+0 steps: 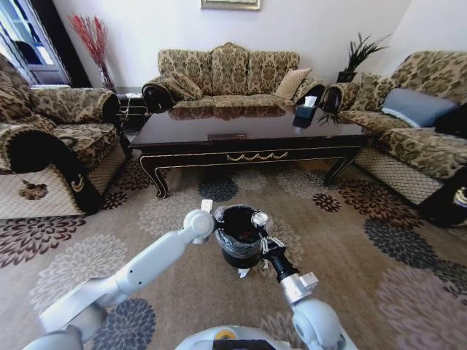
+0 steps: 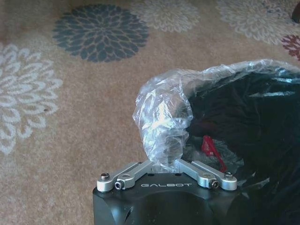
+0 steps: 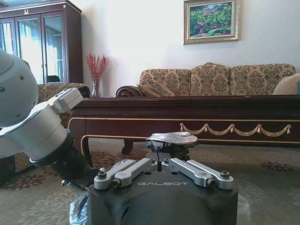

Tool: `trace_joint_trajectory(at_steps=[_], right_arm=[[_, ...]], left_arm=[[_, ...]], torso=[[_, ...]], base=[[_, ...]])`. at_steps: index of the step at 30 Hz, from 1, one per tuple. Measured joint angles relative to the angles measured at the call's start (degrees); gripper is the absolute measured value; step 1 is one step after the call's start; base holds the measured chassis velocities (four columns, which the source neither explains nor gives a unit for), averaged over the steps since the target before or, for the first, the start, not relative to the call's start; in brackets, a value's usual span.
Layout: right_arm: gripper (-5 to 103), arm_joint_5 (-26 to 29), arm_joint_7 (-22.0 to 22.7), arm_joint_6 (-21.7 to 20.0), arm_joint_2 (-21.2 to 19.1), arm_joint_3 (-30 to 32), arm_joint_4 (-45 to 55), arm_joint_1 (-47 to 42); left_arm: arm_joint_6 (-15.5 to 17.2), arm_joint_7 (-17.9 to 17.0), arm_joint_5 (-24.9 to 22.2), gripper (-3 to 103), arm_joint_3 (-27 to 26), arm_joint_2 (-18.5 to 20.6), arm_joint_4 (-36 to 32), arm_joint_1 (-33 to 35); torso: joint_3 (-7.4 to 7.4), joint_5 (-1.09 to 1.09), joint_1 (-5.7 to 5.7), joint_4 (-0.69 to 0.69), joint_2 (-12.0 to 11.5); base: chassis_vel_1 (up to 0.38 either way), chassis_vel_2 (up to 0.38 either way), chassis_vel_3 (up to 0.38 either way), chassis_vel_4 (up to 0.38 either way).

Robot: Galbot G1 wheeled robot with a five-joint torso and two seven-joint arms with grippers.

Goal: Move to the front of the table and pick up the trash from the floor, then place it into the trash bin.

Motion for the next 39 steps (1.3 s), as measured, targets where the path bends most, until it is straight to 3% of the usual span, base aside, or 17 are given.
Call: trace_joint_trajectory(at_steps=[4,8,12,15,18,20,22,24,32,39], right_arm=[[-3,-1.48,-0.42,0.05,0.36,-0.65,-0.03,-0.67],[7,-2.41,-0.92,0.17,0.58,-0.81,-0.03,-1.46],[28,-2.59,-1.37,0.32,0.89,-0.84,-0.03,-2.09],[34,-2.59,-1.39,0.34,1.13,-0.98,-0.06,-2.1],[50,-2.59,-1.35,0.34,1.33,-1.21,-0.11,-1.97],[50,-2.6,-1.35,0.37,1.4,-1.25,-0.19,-1.84],[61,-2.66,-1.35,0.63,1.77,-1.16,-0.37,-1.69],[72,-2.26,-1.22,0.82,2.48,-0.83,-0.29,-1.67],[97,-0.6,-0.73,1.55,3.88,1.08,0.06,-1.29],[100,2.08,0.88,1.78,5.56,4.27,-2.31,0.05]], left_arm=[[-0.01,-0.21,0.06,0,0.08,-0.38,-0.56,0.19],[-0.01,-0.25,0.07,0,0.05,-0.21,-0.98,0.34],[-0.01,-0.21,0.3,0,-1.1,0.91,-1.86,1.69],[-0.01,-0.04,0.5,0,-1.72,1.41,-2.3,2.73],[-0.01,0.16,0.82,0,-2.8,2.22,-2.98,4.03],[-0.01,0.38,0.96,0,-3.24,2.57,-3.16,4.45],[-0.02,1.04,1.6,0,-4.35,3.38,-3.52,5.53],[-0.02,1.51,1.95,0,-6.47,4.43,-4.07,7.29],[-0.03,3.73,2.74,0,-15.63,8.34,-5.91,13.2],[-0.02,7.76,6.93,0,-25.92,11.76,-6.31,22.56]], torso=[[0.0,0.0,0.0,-0.02,0.0],[0.0,0.0,0.0,-0.03,0.0],[0.0,-0.01,0.0,-0.01,0.0],[0.0,-0.01,0.0,-0.02,0.0],[0.0,-0.01,0.0,-0.02,0.0],[0.0,-0.01,0.0,-0.02,0.0],[0.0,-0.01,0.0,-0.02,0.0],[0.01,-0.02,0.0,-0.02,0.0],[0.0,0.0,0.0,-0.02,0.0],[0.0,-0.02,0.0,-0.02,0.0]], base=[[0.0,0.0,0.0,0.0],[0.0,0.0,0.0,0.0],[0.0,0.0,0.0,0.0],[0.0,0.0,0.0,0.0],[0.0,0.0,0.0,0.0],[0.0,0.0,0.0,0.0],[0.0,0.0,0.0,0.0],[0.0,0.0,0.0,0.0],[0.0,0.0,0.0,0.0],[0.0,0.0,0.0,0.0]])
